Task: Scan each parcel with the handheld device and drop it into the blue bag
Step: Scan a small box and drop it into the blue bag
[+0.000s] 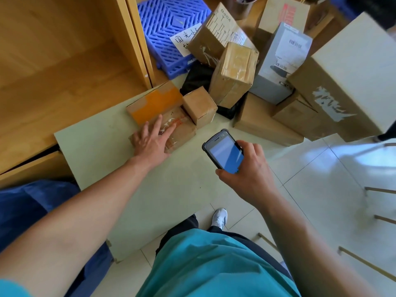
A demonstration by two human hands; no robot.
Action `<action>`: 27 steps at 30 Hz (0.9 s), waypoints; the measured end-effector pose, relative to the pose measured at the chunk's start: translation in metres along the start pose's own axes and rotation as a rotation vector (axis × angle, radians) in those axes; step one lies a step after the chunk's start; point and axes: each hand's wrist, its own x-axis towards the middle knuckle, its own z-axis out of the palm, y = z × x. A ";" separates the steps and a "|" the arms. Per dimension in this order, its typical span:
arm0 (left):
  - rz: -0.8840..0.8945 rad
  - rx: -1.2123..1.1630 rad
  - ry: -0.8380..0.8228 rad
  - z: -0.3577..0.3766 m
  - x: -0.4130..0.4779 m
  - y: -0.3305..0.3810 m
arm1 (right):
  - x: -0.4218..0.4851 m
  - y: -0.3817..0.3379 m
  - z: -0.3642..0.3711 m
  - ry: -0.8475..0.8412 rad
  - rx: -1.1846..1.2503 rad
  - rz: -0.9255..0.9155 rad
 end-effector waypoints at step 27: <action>-0.119 0.016 0.052 -0.001 -0.064 0.041 | -0.002 0.017 0.000 -0.076 -0.013 -0.129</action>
